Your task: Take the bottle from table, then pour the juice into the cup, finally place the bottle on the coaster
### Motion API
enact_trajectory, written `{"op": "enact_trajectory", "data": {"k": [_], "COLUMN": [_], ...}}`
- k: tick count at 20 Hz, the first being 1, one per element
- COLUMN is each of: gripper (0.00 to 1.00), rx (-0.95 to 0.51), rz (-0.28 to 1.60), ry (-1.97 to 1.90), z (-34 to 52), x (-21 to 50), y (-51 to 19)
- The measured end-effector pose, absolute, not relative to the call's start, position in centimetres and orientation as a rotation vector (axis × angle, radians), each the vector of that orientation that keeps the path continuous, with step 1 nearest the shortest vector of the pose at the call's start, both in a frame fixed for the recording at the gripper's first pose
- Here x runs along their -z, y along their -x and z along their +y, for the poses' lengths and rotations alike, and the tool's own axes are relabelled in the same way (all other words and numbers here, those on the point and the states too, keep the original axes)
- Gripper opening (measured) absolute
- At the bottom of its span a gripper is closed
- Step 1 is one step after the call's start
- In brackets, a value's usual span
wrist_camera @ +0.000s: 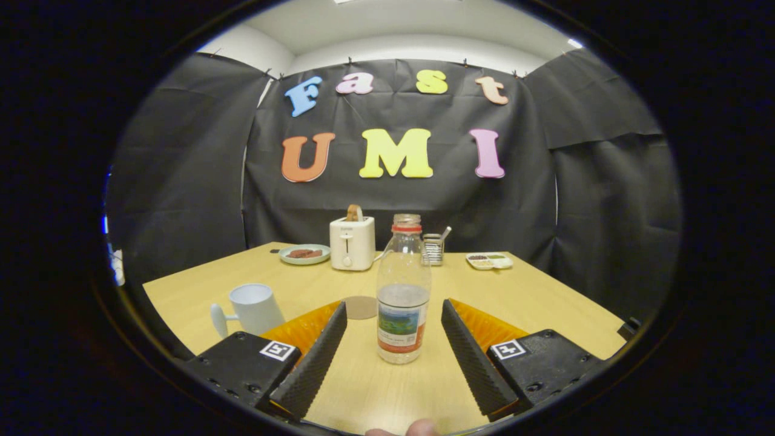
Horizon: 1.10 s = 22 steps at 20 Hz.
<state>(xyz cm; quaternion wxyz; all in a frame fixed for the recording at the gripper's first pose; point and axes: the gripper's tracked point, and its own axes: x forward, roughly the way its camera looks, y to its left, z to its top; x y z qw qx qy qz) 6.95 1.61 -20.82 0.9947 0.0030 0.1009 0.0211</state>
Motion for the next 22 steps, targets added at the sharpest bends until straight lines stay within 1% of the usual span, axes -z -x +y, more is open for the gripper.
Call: {"op": "enact_trajectory", "data": {"k": [7,11,14,17,22], "gripper": [1.0,1.0,0.95,0.82,0.8], "rx": [0.001,0.012,0.019,0.02,-0.006], "rz": [0.298,0.307,0.33,0.334,0.322], "ry": [-0.023,-0.058,-0.056,-0.049,0.085], "z": [1.0,1.1,1.3,1.5,2.8], "x": [24.5,24.4,24.9,24.9,22.9], "y": [-11.4,-13.0,-13.7,-13.7,-13.5]}}
